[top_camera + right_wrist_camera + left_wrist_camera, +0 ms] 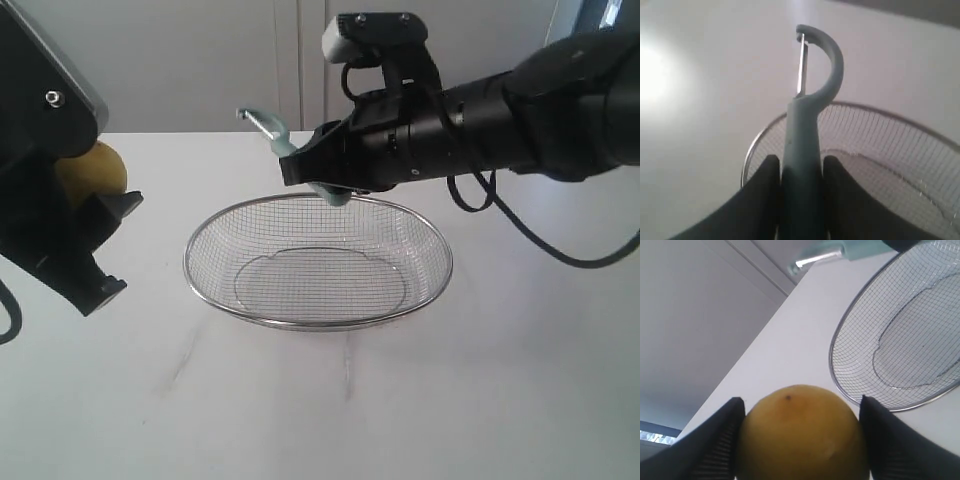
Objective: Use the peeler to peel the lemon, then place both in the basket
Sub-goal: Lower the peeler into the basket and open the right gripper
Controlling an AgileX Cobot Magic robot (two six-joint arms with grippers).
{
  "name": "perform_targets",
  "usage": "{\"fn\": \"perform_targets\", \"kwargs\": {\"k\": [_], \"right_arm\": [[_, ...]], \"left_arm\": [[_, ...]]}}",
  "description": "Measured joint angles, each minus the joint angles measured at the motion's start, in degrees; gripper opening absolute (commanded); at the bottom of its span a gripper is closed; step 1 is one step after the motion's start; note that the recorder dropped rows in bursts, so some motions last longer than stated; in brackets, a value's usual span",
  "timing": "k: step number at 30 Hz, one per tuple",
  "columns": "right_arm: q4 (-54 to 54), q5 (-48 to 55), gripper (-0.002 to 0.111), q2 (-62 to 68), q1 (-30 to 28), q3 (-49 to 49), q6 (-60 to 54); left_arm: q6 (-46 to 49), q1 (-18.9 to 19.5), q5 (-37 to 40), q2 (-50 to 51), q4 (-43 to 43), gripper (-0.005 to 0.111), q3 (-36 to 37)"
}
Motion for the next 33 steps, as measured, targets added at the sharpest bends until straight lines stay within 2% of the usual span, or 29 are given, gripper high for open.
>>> {"fn": "perform_targets", "kwargs": {"k": [5, 9, 19, 33], "right_arm": [[-31.46, 5.53, 0.0, 2.8, -0.78, -4.88, 24.74], [-41.63, 5.36, 0.0, 3.44, -1.01, -7.03, 30.29], [-47.72, 3.02, 0.0, 9.09, -1.01, -7.56, 31.48], [-48.34, 1.16, 0.0, 20.48, -1.01, -7.56, 31.95]], "left_arm": [[0.0, 0.0, -0.13, 0.0, 0.0, 0.0, 0.0], [-0.1, 0.0, -0.22, 0.0, 0.0, 0.0, 0.0], [-0.1, 0.0, -0.51, 0.0, -0.25, 0.0, 0.0], [-0.1, 0.0, -2.27, 0.0, -1.65, 0.0, 0.0]]}}
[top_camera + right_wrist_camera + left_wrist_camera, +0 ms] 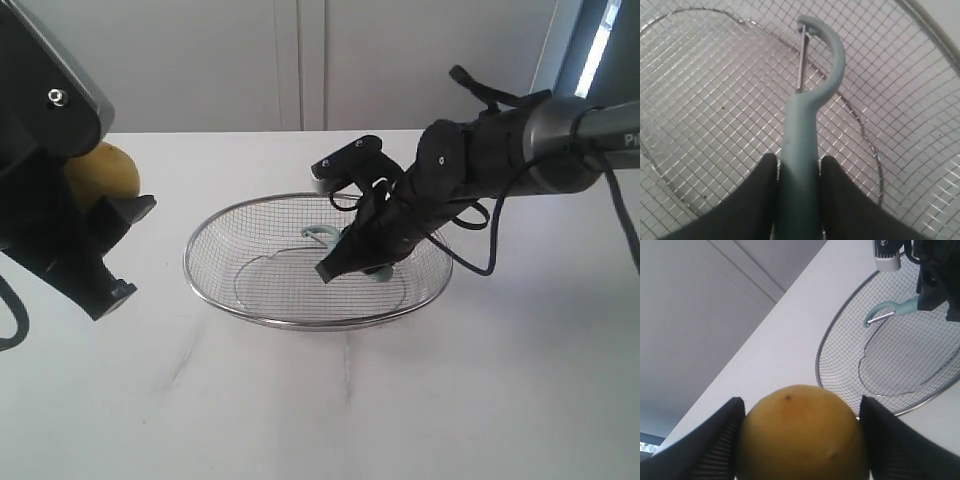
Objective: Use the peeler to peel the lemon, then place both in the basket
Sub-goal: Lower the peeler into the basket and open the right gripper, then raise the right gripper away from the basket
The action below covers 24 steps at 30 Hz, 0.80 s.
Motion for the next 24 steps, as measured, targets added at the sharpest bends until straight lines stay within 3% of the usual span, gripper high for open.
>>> {"fn": "perform_targets", "kwargs": {"k": [6, 9, 15, 21, 24], "right_arm": [[0.0, -0.91, 0.006, 2.2, 0.0, 0.0, 0.0], [0.0, -0.91, 0.027, 2.96, 0.0, -0.09, 0.0], [0.0, 0.12, 0.045, 3.06, 0.0, -0.09, 0.0], [0.21, 4.31, 0.041, -6.83, 0.0, -0.09, 0.15], [0.54, 15.7, 0.015, -15.35, 0.0, 0.03, 2.9]], "left_arm": [[0.0, 0.0, -0.23, 0.0, 0.0, 0.0, 0.0], [0.0, 0.0, -0.23, 0.0, 0.0, 0.0, 0.0], [0.0, 0.0, -0.23, 0.0, 0.0, 0.0, 0.0], [0.0, 0.0, -0.23, 0.0, 0.0, 0.0, 0.0], [0.0, 0.0, -0.23, 0.0, 0.0, 0.0, 0.0]]}}
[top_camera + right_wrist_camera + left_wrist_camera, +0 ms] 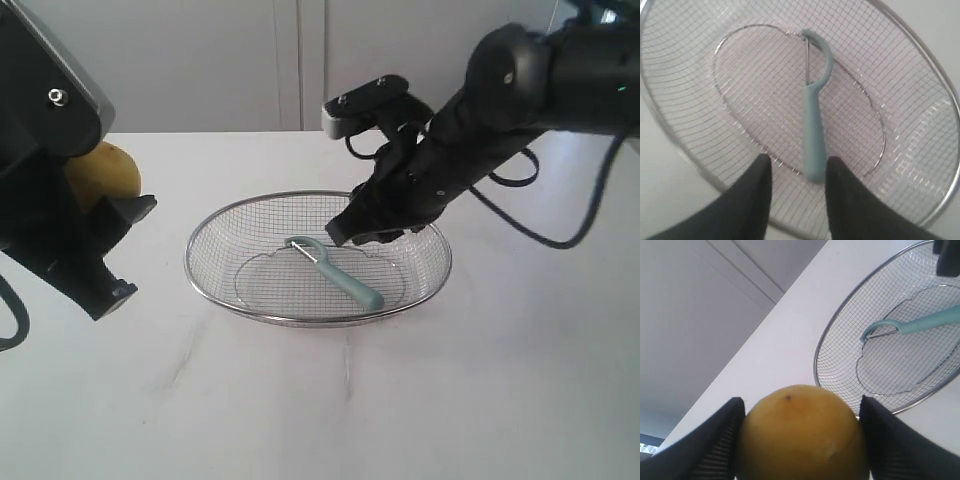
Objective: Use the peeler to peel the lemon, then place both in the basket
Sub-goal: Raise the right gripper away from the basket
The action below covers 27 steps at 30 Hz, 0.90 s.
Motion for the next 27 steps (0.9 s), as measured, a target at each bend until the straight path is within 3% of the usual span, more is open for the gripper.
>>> {"fn": "perform_targets", "kwargs": {"k": [2, 14, 22, 27], "right_arm": [[0.0, 2.58, 0.001, -4.12, 0.0, 0.95, 0.91], [-2.28, 2.91, 0.0, -33.63, 0.0, 19.14, 6.62], [-2.51, 3.28, 0.0, -36.64, 0.0, 21.16, 7.1], [-2.51, 3.28, 0.0, -36.72, 0.0, 21.16, 7.1]], "left_arm": [[0.0, 0.0, 0.0, 0.0, 0.0, 0.0, 0.0], [0.0, 0.0, 0.0, 0.0, 0.0, 0.0, 0.0], [0.0, 0.0, 3.73, 0.41, 0.0, 0.0, 0.0], [-4.37, 0.0, -0.07, 4.77, 1.37, 0.0, -0.26]]}}
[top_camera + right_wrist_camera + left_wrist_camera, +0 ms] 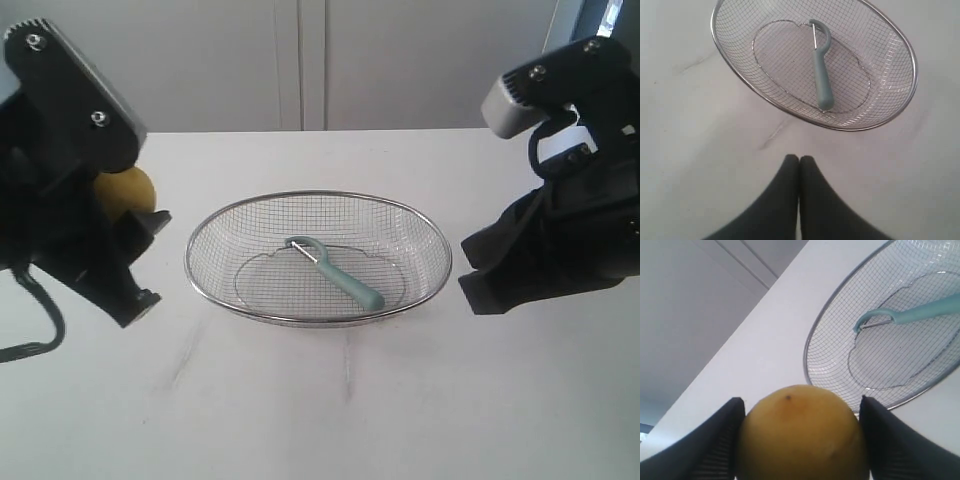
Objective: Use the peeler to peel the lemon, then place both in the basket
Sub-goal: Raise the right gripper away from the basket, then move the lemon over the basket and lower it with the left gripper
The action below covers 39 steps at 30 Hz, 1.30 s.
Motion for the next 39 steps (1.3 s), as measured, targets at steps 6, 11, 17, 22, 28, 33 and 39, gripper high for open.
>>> {"fn": "perform_targets", "kwargs": {"k": [6, 11, 17, 22, 28, 33, 39], "right_arm": [[0.0, 0.0, 0.0, -0.13, 0.0, 0.0, 0.0], [0.0, 0.0, 0.0, -0.13, 0.0, 0.0, 0.0], [0.0, 0.0, 0.0, -0.13, 0.0, 0.0, 0.0], [0.0, 0.0, 0.0, -0.13, 0.0, 0.0, 0.0], [0.0, 0.0, 0.0, -0.13, 0.0, 0.0, 0.0], [0.0, 0.0, 0.0, -0.13, 0.0, 0.0, 0.0], [0.0, 0.0, 0.0, -0.13, 0.0, 0.0, 0.0]], "left_arm": [[-6.51, 3.33, 0.52, 9.76, -1.83, 0.0, -7.97], [4.99, 10.68, -3.97, 20.53, -19.06, 0.0, -20.17], [46.47, 19.93, 1.47, 37.21, -66.47, 0.0, -35.65], [60.03, 22.41, 2.57, 47.02, -81.26, 0.0, -41.22], [61.9, 22.5, -1.44, 52.52, -82.89, 0.0, -41.86], [62.33, 22.5, -1.94, 55.7, -82.02, 0.0, -41.86], [61.22, 22.5, -2.22, 57.49, -80.72, 0.018, -41.86]]}}
